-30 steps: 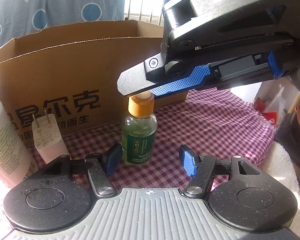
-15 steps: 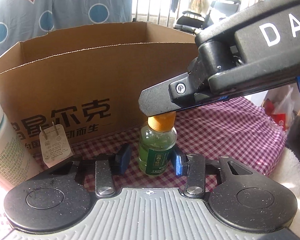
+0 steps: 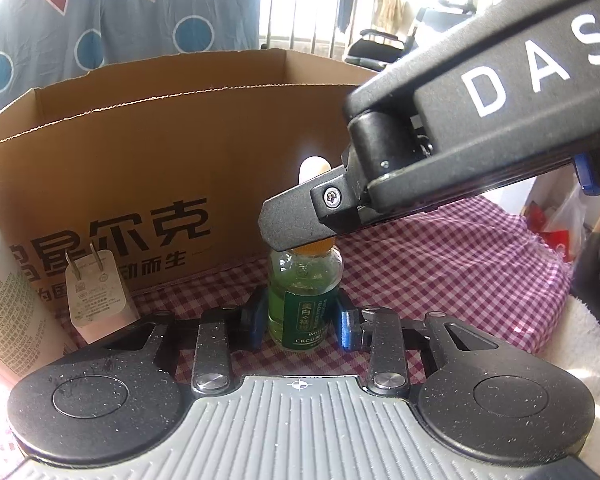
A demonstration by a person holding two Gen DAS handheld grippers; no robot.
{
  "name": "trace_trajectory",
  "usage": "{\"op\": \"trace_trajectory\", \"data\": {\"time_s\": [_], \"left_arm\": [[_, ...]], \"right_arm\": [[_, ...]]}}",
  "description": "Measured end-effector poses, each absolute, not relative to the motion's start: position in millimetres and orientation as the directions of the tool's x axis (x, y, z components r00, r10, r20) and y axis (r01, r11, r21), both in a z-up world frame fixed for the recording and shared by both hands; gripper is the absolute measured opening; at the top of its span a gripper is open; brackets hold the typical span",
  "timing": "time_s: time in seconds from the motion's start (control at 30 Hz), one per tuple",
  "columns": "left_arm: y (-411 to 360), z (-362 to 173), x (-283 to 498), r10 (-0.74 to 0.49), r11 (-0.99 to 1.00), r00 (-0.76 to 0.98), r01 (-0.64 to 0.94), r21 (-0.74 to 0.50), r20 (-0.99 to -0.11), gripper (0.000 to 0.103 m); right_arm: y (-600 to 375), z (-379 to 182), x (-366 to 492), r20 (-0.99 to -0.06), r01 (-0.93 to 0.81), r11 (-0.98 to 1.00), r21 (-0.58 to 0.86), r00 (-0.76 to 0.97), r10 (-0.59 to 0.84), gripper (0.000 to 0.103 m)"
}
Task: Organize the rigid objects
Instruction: 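Carry the dropper bottle into the box and open the right gripper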
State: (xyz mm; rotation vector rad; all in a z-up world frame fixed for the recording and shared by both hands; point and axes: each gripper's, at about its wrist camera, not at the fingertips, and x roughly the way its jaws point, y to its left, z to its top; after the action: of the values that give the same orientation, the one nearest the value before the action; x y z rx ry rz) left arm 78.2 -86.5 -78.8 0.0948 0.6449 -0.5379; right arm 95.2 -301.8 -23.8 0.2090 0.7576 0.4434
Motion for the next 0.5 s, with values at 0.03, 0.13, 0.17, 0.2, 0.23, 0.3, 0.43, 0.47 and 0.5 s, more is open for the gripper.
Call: {"op": "trace_trajectory", "data": {"time_s": [0.03,0.13,0.17,0.2,0.23,0.3,0.43,0.47,0.5], "left_arm": [[-86,-78,78,-0.45,0.859,0.666,0.506,-0.083,-0.595,0.032],[-83,-74,72,-0.456,0.856,0.669,0.51,-0.083,-0.586,0.032],[-82,-71,69,-0.457,0.856,0.674,0.511,-0.081,-0.581,0.032],[-81,-68,66,-0.457,0.856,0.678,0.511,-0.078,-0.575,0.032],[-81,-64,64,-0.457,0.857,0.683,0.51,-0.076,-0.57,0.032],[-79,-55,60,-0.457,0.857,0.692,0.51,-0.07,-0.559,0.031],[-76,-30,54,-0.447,0.865,0.727,0.499,-0.046,-0.521,0.031],[-76,-22,54,-0.444,0.868,0.738,0.495,-0.039,-0.508,0.031],[-76,-15,54,-0.441,0.87,0.748,0.492,-0.033,-0.496,0.031]], "right_arm": [[-302,-24,95,-0.615,-0.308,0.888,0.342,0.641,0.46,0.025],[-304,-20,91,-0.608,-0.308,0.886,0.347,0.645,0.463,0.025],[-304,-18,89,-0.604,-0.311,0.884,0.348,0.647,0.465,0.025],[-304,-15,86,-0.597,-0.317,0.882,0.348,0.65,0.469,0.025],[-304,-11,84,-0.591,-0.322,0.88,0.348,0.653,0.473,0.025],[-305,-2,80,-0.574,-0.339,0.874,0.349,0.66,0.485,0.025],[-307,19,73,-0.523,-0.39,0.854,0.345,0.676,0.519,0.025],[-307,27,72,-0.506,-0.404,0.848,0.343,0.681,0.529,0.025],[-307,34,71,-0.488,-0.419,0.841,0.341,0.686,0.54,0.025]]}}
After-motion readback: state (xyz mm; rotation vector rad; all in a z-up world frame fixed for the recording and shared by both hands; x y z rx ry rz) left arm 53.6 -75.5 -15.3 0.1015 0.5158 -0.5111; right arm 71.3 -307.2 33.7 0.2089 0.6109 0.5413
